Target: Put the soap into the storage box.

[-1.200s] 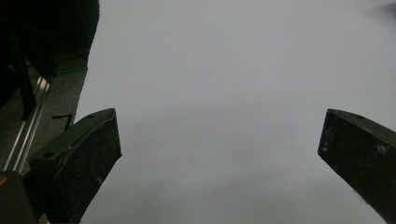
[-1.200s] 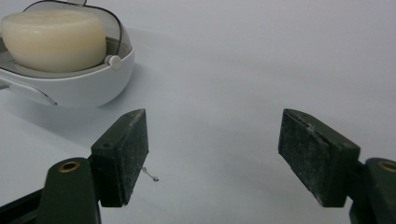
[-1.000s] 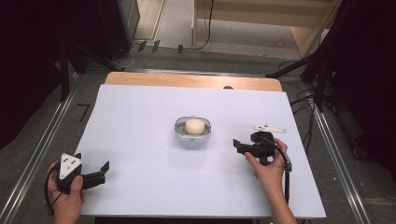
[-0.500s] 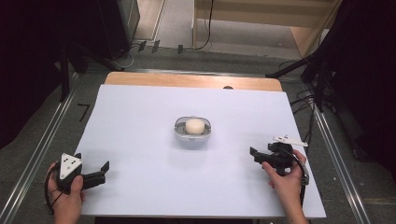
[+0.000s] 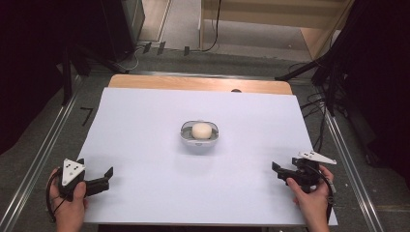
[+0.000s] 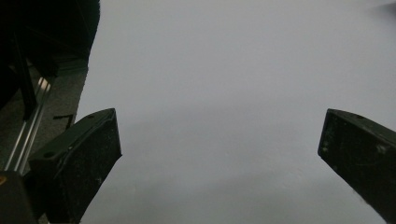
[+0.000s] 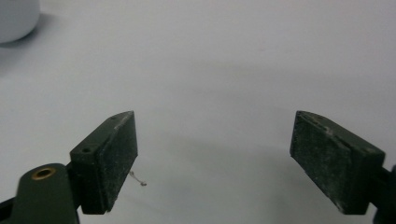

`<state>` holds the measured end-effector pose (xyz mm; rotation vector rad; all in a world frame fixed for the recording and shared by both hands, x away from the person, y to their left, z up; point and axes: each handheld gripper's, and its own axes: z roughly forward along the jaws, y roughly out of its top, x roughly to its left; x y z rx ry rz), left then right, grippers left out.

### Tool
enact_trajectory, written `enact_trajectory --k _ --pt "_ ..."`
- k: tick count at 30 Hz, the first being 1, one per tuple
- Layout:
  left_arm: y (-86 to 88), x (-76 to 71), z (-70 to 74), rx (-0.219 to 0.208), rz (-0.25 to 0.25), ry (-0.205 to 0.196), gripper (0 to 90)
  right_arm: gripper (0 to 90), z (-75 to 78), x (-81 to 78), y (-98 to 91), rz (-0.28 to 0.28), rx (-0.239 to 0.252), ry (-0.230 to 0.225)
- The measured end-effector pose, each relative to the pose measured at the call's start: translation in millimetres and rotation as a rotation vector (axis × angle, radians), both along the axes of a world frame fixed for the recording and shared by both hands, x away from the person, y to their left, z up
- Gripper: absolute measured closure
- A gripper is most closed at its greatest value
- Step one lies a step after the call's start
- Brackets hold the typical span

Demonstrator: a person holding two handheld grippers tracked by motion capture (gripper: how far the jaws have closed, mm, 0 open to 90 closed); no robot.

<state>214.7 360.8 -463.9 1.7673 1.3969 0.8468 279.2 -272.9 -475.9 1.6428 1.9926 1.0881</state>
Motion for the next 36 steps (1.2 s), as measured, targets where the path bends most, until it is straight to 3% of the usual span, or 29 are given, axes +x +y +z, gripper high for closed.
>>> enact_trajectory --k 2,6,9,16,18,25,36 --pt "-0.1 0.1 -0.1 0.000 0.000 0.000 0.0 14.1 -0.7 -2.0 -3.1 0.013 -0.001 0.006" --pt "-0.2 0.2 -0.1 0.000 0.000 -0.001 0.0 13.9 -3.0 -12.2 -18.1 0.032 0.055 -0.015" --pt "-0.3 0.2 -0.1 0.002 0.000 0.000 0.0 13.7 -2.7 -18.0 -27.1 0.016 0.074 -0.026" --pt "-0.4 0.2 -0.2 0.001 -0.001 0.000 0.0 13.8 -3.3 -28.4 -41.1 -0.008 0.050 -0.029" --pt "-0.3 0.1 -0.2 0.001 -0.001 0.000 0.0 13.8 -3.7 -32.0 -45.9 -0.027 0.008 -0.031" --pt "-0.1 0.2 -0.2 0.000 -0.001 -0.001 0.0 13.9 -6.9 -40.4 -57.9 -0.042 -0.033 -0.020" --pt "0.4 -0.2 0.0 -0.002 -0.002 -0.001 0.0 13.8 -6.7 -46.1 -72.7 -0.067 -0.053 -0.035"
